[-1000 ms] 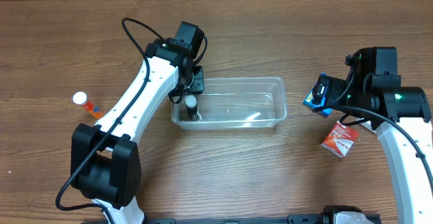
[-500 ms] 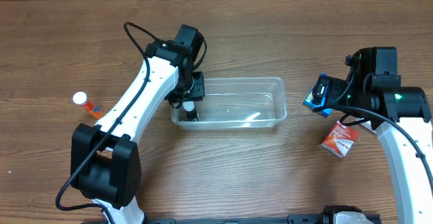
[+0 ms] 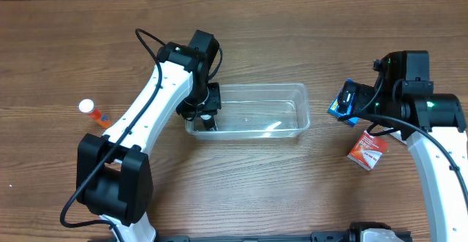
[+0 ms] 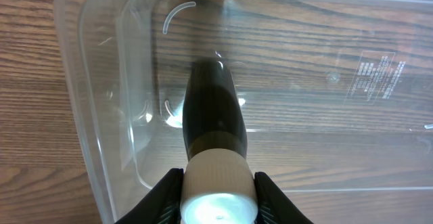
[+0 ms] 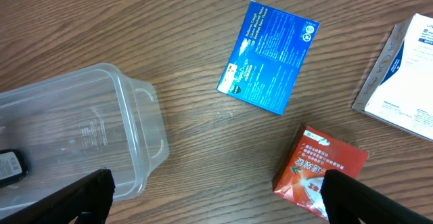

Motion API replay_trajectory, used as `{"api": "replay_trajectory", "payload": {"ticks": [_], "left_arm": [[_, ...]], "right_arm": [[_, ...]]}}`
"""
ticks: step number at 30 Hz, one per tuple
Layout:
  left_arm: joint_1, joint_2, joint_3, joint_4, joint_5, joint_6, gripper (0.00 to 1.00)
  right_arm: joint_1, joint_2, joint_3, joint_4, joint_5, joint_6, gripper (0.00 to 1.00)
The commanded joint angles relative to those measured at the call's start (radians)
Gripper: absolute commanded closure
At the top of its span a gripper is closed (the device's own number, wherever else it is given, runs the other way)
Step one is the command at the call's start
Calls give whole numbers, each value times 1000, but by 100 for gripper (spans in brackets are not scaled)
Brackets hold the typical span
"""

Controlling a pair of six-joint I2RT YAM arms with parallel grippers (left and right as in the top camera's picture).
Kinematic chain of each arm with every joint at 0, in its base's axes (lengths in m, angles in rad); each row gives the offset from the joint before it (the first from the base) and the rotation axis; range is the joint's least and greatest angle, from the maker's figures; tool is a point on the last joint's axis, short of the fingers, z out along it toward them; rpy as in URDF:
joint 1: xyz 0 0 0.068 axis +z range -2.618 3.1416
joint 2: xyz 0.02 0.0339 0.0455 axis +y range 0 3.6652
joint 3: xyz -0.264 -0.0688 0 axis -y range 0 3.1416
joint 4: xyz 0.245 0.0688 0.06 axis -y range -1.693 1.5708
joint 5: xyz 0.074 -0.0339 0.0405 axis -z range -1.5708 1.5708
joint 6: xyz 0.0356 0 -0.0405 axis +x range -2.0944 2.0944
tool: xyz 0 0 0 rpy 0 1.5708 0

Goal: Pack container
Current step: 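Lower the black bottle into the container's left end and release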

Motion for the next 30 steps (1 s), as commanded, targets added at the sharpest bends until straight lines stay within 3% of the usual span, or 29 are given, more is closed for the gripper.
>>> {"api": "replay_trajectory", "payload": {"ticks": [1, 6, 13, 19, 22, 30], "left_arm": [[-2, 4, -5, 3, 10, -15, 73], [0, 3, -4, 25, -38, -14, 84], [-1, 3, 4, 76, -212, 24, 82], [-1, 3, 3, 98, -274, 48, 68], [-1, 3, 3, 100, -272, 48, 51], [-1, -3, 71, 58, -260, 48, 44]], "right_arm": [[-3, -21, 34, 2, -5, 3, 0], [-3, -21, 34, 3, -5, 3, 0], [-3, -21, 34, 2, -5, 3, 0], [-3, -21, 34, 2, -5, 3, 0], [-3, -21, 34, 2, -5, 3, 0], [-3, -21, 34, 2, -5, 3, 0]]}}
